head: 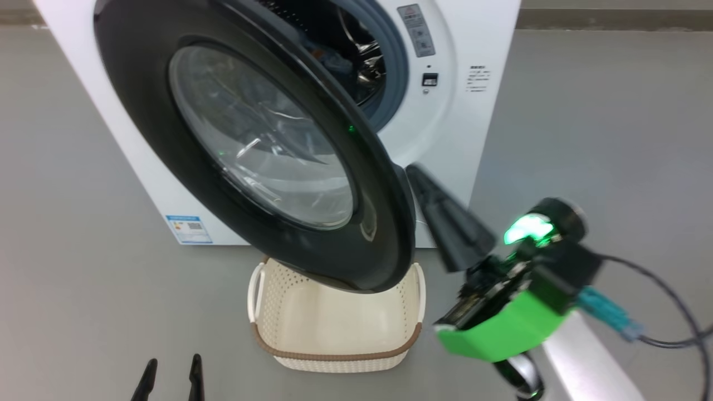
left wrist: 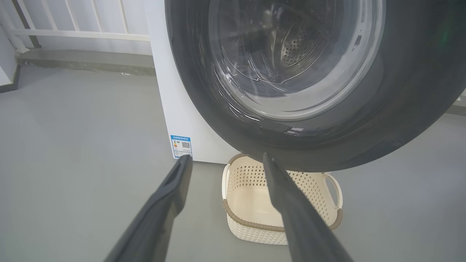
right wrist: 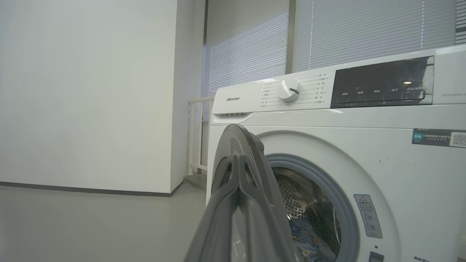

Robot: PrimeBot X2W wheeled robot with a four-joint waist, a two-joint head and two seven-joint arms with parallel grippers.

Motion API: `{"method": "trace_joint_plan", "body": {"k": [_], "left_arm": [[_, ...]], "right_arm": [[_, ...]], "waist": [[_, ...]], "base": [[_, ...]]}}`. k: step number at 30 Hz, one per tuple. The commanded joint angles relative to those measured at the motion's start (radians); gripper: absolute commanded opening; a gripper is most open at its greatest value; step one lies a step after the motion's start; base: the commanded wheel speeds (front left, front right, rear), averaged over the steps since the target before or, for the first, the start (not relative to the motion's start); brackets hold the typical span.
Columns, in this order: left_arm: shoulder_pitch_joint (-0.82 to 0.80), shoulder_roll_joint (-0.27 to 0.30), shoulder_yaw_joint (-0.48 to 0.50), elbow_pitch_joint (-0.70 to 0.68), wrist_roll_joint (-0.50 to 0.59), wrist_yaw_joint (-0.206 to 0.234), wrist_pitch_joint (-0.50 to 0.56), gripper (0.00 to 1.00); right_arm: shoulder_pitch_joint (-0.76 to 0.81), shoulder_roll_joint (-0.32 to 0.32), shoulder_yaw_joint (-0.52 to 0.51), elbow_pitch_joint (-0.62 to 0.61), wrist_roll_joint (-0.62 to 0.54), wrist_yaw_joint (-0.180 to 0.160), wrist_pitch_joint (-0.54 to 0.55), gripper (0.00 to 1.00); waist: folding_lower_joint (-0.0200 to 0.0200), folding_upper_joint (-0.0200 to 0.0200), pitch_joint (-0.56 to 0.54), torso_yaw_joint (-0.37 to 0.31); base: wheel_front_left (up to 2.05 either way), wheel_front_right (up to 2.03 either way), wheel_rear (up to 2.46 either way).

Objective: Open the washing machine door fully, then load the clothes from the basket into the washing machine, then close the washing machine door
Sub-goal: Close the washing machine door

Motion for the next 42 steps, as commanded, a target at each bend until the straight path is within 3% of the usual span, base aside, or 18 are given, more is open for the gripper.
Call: {"method": "trace_joint_plan", "body": {"k": [1, 7, 20, 42], "left_arm": [[-0.044, 0.004, 0.025, -0.024, -0.008, 0.005, -0.006, 1.0], [-0.06, 0.004, 0.004, -0.036, -0.028, 0.02, -0.006, 1.0], [-0.096, 0.004, -0.025, -0.039, -0.047, 0.027, -0.006, 1.0], [-0.108, 0.004, -0.038, -0.039, -0.038, 0.023, -0.006, 1.0]], "right_arm": [[-0.03, 0.015, 0.046, 0.003, 0.021, 0.002, -0.005, 0.0], [-0.037, 0.022, 0.101, 0.129, 0.055, 0.002, -0.005, 0.0], [-0.059, 0.027, 0.052, 0.294, 0.068, 0.002, -0.005, 0.0], [-0.076, 0.014, 0.004, 0.327, 0.063, 0.002, -0.005, 0.0]], "waist": [[0.0, 0.0, 0.007, 0.022], [0.0, 0.0, 0.037, 0.055], [0.0, 0.0, 0.093, 0.097], [0.0, 0.0, 0.131, 0.086]], "base": [[0.0, 0.0, 0.0], [0.0, 0.0, 0.0], [0.0, 0.0, 0.0], [0.0, 0.0, 0.0]]}}
